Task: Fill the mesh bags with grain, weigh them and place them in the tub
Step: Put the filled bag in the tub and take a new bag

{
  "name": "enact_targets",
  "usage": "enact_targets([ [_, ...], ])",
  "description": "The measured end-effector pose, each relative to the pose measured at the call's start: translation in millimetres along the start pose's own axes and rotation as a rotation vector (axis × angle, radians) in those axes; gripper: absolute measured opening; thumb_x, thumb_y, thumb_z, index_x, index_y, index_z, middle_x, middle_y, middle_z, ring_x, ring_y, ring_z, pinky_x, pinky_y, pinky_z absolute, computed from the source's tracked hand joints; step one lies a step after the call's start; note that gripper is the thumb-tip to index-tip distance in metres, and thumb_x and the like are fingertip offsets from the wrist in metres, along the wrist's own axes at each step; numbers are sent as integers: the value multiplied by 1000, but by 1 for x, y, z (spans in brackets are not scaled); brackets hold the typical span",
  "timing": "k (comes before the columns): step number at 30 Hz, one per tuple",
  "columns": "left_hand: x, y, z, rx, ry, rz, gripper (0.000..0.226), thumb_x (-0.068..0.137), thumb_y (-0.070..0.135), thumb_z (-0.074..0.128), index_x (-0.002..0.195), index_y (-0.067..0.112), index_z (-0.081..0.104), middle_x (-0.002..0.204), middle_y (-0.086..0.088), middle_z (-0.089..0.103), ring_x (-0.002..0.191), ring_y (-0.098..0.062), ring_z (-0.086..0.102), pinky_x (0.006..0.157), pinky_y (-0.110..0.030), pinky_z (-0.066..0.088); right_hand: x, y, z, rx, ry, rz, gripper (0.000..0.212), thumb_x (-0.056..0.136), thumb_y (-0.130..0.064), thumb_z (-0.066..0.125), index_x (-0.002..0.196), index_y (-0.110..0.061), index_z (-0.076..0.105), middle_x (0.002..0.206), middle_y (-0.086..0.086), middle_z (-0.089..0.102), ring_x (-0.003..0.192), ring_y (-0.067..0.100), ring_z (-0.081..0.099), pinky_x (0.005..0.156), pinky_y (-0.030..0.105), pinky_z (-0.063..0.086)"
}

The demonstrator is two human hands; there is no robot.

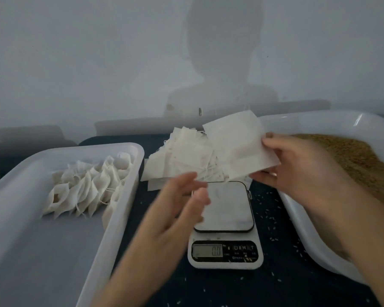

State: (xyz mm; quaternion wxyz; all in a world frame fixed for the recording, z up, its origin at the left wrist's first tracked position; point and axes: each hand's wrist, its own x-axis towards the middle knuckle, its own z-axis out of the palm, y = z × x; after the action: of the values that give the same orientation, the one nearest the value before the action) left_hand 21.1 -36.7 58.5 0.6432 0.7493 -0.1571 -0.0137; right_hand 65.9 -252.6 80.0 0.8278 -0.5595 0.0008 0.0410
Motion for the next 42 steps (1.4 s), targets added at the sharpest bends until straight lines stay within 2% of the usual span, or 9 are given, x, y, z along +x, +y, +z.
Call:
enact_targets([
  [4, -5, -21, 49, -377, -155, -179, 44, 83, 52, 63, 113, 21, 68, 109, -5, 71, 92, -20, 70, 76, -26, 55, -50, 28, 2, -68, 71, -118, 22, 75, -30, 53, 76, -25, 75, 88, -1, 73, 86, 14, 70, 66, 29, 56],
  [8, -11, -38, 79, -603, 17, -288, 22, 78, 30, 80, 81, 9, 77, 70, -19, 68, 64, -22, 67, 61, -26, 55, -68, 69, 2, -91, 308, -86, 19, 88, -18, 55, 72, -15, 66, 78, 3, 70, 78, 19, 67, 79, 46, 50],
  [13, -18, -53, 73, -582, 215, -354, 24, 61, 30, 74, 70, 7, 75, 54, -13, 57, 47, -17, 54, 47, -23, 47, -77, 104, 15, -173, 362, -92, 20, 92, -10, 57, 98, -29, 61, 96, -10, 69, 80, 5, 68, 65, 17, 53],
  [16, -21, -61, 62, -409, 267, -320, 18, 64, 38, 72, 64, 20, 73, 52, -2, 53, 47, -10, 48, 45, -20, 41, -84, 116, 22, -564, 379, -347, 55, 87, -18, 65, 127, -47, 41, 119, -29, 51, 95, -1, 62, 74, 11, 49],
  [18, -23, -62, 57, -304, 248, -261, 15, 67, 38, 70, 66, 23, 74, 51, 2, 56, 46, -5, 50, 44, -16, 40, -87, 116, 24, -861, 277, -467, 44, 88, -32, 64, 128, -42, 49, 127, -22, 48, 103, -3, 57, 80, 10, 49],
  [23, -26, -65, 54, -151, 180, -140, 19, 66, 45, 66, 75, 30, 74, 66, -1, 69, 57, -4, 63, 51, -14, 46, -90, 119, 24, -993, 181, -394, 36, 79, -34, 58, 115, -38, 59, 103, -21, 64, 97, -2, 61, 78, 23, 55],
  [32, -35, -67, 66, 74, -15, -29, 17, 92, 28, 60, 102, 41, 63, 86, 6, 71, 78, -8, 68, 64, -22, 53, -89, 114, 15, -1239, 371, -419, 26, 73, -7, 79, 96, -20, 75, 90, -13, 68, 79, 6, 65, 67, 12, 48],
  [39, -35, -66, 71, -56, 149, -194, 19, 86, 3, 65, 89, 10, 48, 53, 1, 61, 45, -5, 53, 44, -16, 40, -92, 117, 20, -1355, 303, -452, 49, 51, -12, 93, 96, -18, 74, 76, -11, 66, 61, 5, 63, 51, 10, 44],
  [42, -34, -67, 67, -22, 200, -194, 17, 85, 5, 66, 81, 5, 50, 51, -3, 53, 46, -10, 47, 44, -23, 37, -93, 118, 25, -1364, 302, -512, 34, 52, -17, 92, 81, -20, 73, 64, -13, 65, 50, 0, 59, 43, 13, 45],
])
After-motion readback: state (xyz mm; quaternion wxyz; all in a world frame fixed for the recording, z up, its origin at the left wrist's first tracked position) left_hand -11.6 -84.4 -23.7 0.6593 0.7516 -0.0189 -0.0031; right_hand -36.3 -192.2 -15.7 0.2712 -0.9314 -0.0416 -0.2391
